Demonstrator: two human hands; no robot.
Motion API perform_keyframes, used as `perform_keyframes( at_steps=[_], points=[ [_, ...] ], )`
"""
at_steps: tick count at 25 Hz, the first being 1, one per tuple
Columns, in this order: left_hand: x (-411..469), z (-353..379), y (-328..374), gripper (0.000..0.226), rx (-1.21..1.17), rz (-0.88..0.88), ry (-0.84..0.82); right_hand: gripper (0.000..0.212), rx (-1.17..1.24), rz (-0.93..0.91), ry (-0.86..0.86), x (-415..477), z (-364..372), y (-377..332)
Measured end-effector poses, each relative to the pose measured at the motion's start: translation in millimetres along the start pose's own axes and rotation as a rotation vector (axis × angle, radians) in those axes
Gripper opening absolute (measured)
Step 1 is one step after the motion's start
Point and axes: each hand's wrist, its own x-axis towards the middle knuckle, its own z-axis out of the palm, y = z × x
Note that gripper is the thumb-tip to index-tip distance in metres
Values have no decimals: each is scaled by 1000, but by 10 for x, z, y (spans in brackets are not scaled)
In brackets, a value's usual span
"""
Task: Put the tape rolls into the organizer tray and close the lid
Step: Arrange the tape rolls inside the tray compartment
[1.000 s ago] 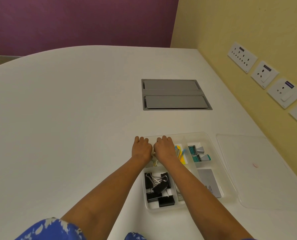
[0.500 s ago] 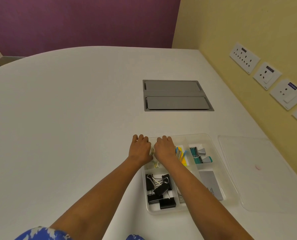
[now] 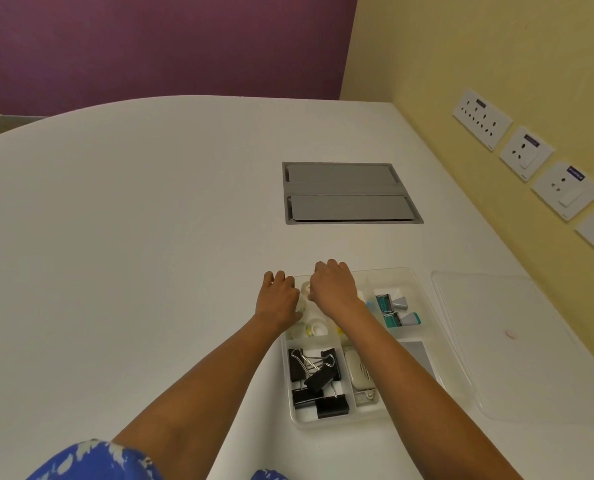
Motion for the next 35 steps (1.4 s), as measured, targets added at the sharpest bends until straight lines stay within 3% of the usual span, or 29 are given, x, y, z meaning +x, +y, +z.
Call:
perform_keyframes(
  at_steps=[35],
  points=[
    [45, 23, 48, 47, 37, -25, -142, 37, 15, -92, -87, -53, 290, -6]
  ],
)
